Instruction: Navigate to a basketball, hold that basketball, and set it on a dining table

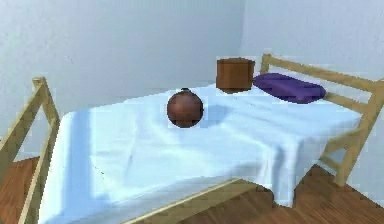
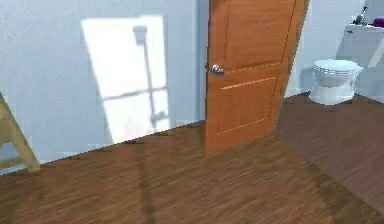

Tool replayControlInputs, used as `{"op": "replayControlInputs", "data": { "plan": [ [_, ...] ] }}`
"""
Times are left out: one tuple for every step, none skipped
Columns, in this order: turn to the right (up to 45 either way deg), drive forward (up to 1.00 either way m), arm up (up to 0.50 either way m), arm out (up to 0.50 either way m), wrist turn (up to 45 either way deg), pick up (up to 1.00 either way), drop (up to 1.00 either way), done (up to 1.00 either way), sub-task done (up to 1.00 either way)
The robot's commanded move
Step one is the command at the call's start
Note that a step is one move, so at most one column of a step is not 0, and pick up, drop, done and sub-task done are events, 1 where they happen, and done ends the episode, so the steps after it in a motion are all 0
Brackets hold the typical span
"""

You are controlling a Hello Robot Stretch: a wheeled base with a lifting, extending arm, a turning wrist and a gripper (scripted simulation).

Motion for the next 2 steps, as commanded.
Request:
{"op": "replayControlInputs", "data": {
  "plan": [
    [42.0,0.00,0.00,0.00,0.0,0.00,0.00,0.00,0.00],
    [0.0,0.80,0.00,0.00,0.0,0.00,0.00,0.00,0.00]
  ]
}}
